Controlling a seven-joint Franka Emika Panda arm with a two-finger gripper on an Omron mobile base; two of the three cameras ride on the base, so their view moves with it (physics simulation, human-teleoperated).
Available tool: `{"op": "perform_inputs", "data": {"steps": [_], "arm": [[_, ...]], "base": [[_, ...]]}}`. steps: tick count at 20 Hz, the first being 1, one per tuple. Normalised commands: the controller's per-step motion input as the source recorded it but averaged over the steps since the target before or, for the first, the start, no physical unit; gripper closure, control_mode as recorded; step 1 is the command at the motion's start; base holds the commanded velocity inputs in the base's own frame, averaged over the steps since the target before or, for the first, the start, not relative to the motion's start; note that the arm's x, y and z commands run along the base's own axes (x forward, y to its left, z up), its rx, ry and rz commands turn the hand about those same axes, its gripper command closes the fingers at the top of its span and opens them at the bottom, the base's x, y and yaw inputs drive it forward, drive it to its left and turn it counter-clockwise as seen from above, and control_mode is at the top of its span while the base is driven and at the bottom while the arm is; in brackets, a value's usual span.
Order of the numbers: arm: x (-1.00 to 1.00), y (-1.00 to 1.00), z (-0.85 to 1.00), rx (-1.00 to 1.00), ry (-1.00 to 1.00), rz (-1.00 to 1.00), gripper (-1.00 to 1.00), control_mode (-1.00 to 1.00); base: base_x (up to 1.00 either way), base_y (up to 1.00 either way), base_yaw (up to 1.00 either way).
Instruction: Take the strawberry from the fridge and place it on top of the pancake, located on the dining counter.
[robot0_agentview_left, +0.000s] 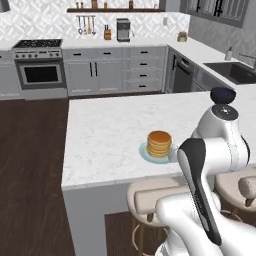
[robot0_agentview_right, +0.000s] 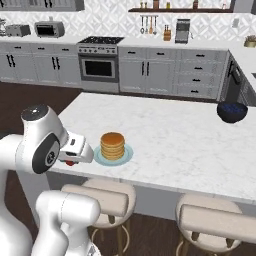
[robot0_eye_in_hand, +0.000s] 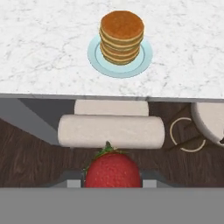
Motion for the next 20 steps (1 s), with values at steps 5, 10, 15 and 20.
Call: {"op": "perform_inputs", "data": {"steps": [5,10,15,20], "arm": [[0.00,0.00,0.00,0.00,0.00,0.00,1.00,1.00],[0.00,0.00,0.00,0.00,0.00,0.00,1.00,1.00],[0.00,0.00,0.00,0.00,0.00,0.00,1.00,1.00],[0.00,0.00,0.00,0.00,0.00,0.00,1.00,1.00]], "base": [[0.62,-0.25,-0.01],[0.51,-0.13,-0.02],[0.04,0.00,0.00],[0.01,0.00,0.00]]}}
